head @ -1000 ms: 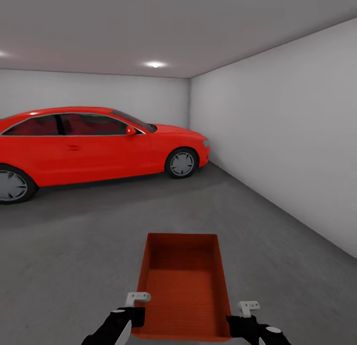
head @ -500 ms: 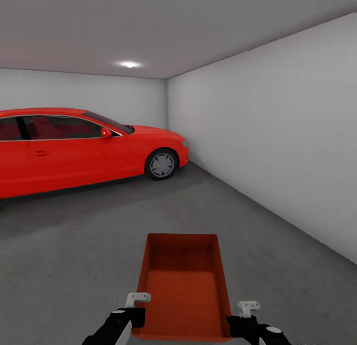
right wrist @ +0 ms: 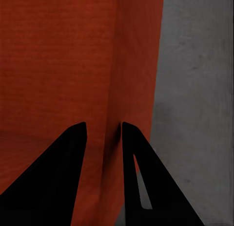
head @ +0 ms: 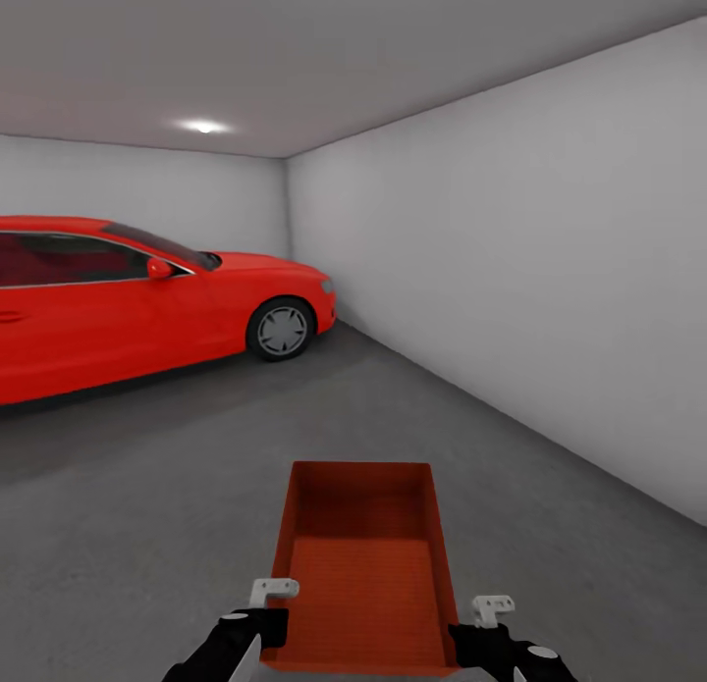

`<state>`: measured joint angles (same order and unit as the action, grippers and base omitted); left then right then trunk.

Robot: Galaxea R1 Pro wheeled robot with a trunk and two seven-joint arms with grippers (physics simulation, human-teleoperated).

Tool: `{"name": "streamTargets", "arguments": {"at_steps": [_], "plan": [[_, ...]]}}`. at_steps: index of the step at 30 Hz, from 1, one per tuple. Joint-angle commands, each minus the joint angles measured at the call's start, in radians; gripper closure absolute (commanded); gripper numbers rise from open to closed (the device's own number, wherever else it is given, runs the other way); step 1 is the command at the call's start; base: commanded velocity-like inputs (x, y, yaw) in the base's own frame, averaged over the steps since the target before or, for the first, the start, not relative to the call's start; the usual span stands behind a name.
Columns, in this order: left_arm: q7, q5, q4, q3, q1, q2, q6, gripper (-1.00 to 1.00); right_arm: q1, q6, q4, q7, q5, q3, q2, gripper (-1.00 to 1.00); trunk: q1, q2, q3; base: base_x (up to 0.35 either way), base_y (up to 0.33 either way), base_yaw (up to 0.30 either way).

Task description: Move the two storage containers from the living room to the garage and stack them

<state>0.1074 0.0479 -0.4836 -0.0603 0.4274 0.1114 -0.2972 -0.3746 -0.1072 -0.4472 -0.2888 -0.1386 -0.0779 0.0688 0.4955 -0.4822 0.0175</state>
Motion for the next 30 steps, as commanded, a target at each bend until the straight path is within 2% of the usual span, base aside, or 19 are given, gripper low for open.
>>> {"name": "streamTargets", "arguments": {"at_steps": [1,24,30], "plan": [[0.011,-0.002,-0.012,0.004,0.001,0.000,0.061,1.00,0.000,-0.006,0.001,0.000,-0.009,-0.011,-0.027,1.00,0.000,-0.002,0.001,0.000,0.000,-0.276],[0.011,-0.002,-0.012,0.004,0.001,0.001,0.061,1.00,0.000,-0.008,-0.001,0.002,-0.007,-0.011,-0.029,1.00,0.000,-0.002,-0.009,0.001,0.000,-0.280],[0.011,-0.002,-0.012,0.004,0.001,0.001,0.061,1.00,0.000,-0.008,-0.001,0.002,-0.007,-0.011,-0.029,1.00,0.000,-0.002,-0.011,0.214,0.000,-0.280]]}}
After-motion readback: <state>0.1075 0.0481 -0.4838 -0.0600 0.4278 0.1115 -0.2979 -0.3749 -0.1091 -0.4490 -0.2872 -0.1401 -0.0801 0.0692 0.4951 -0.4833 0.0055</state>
